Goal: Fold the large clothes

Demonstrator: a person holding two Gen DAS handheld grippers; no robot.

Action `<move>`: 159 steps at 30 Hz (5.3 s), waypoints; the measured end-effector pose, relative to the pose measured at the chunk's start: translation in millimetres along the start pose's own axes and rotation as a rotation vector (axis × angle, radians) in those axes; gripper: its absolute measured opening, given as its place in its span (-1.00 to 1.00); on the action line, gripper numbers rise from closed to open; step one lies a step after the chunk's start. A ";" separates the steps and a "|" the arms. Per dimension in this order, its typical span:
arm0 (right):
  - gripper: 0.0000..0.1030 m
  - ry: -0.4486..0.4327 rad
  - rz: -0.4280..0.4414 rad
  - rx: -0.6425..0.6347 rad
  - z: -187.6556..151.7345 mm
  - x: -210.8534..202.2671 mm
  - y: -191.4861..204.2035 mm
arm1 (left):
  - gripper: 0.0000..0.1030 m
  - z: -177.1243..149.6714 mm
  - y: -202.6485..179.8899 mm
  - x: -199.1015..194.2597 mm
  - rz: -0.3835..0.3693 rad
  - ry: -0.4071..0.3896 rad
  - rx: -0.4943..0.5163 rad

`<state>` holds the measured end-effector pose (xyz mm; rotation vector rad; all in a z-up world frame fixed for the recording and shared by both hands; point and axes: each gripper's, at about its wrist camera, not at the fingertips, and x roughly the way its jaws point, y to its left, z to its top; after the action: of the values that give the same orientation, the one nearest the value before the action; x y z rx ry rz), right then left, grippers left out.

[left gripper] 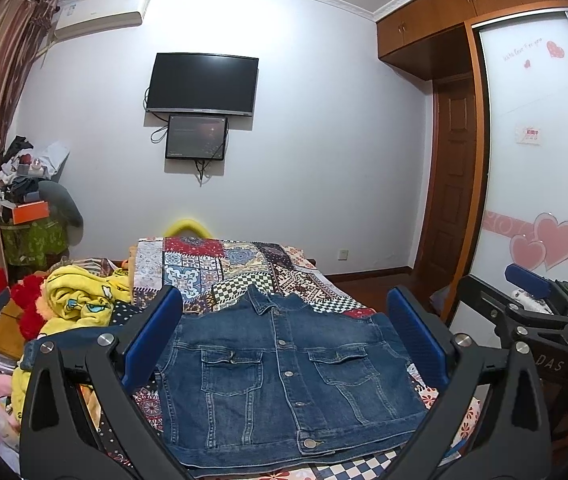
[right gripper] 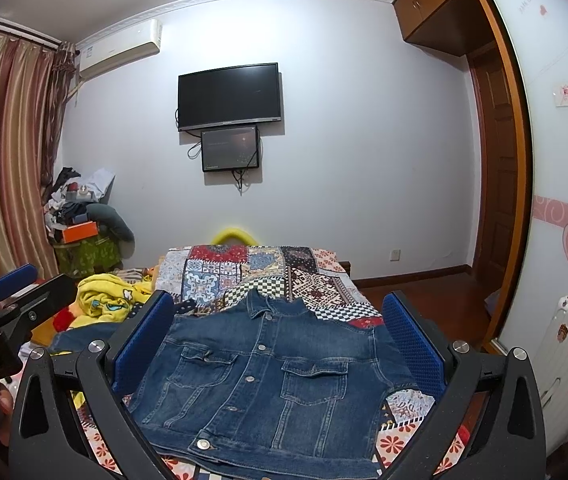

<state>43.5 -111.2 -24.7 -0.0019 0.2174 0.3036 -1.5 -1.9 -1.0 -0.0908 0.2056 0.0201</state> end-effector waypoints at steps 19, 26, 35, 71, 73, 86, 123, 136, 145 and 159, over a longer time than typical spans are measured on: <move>1.00 0.005 0.001 -0.002 1.3 -0.6 -2.8 | 1.00 -2.2 -0.7 2.4 0.004 0.005 -0.009; 1.00 0.006 -0.001 -0.001 1.2 -0.5 -2.5 | 1.00 -3.0 -0.3 1.6 0.004 0.003 -0.010; 1.00 0.011 -0.001 -0.005 1.1 1.0 -2.3 | 0.99 -4.2 0.1 2.0 0.002 0.005 -0.013; 1.00 0.607 0.011 -0.127 -91.8 248.1 2.3 | 0.96 -163.9 321.8 183.0 0.321 0.474 -0.465; 1.00 0.656 0.030 -0.140 -101.6 261.4 5.8 | 0.84 -183.9 346.6 188.0 0.326 0.521 -0.535; 1.00 0.794 0.072 -0.111 -119.3 299.6 0.9 | 0.29 -227.6 440.6 213.5 0.209 0.510 -0.873; 1.00 0.764 0.062 -0.048 -99.4 283.3 -26.1 | -0.78 -92.8 415.0 261.5 0.509 0.461 -0.431; 1.00 0.697 0.035 -0.009 -77.2 261.4 -67.1 | -0.80 13.7 189.8 368.2 0.055 0.396 -0.108; 1.00 0.679 -0.016 0.005 -73.1 243.5 -106.7 | -0.81 -84.5 47.3 431.4 -0.152 0.673 0.064; 1.00 0.706 -0.025 -0.034 -78.7 241.9 -111.9 | -0.05 -161.8 19.0 410.4 -0.230 0.928 0.127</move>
<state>285.3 -148.9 -156.5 -0.1466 0.9121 0.2720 366.7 6.5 -244.5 0.0103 1.1208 -0.2696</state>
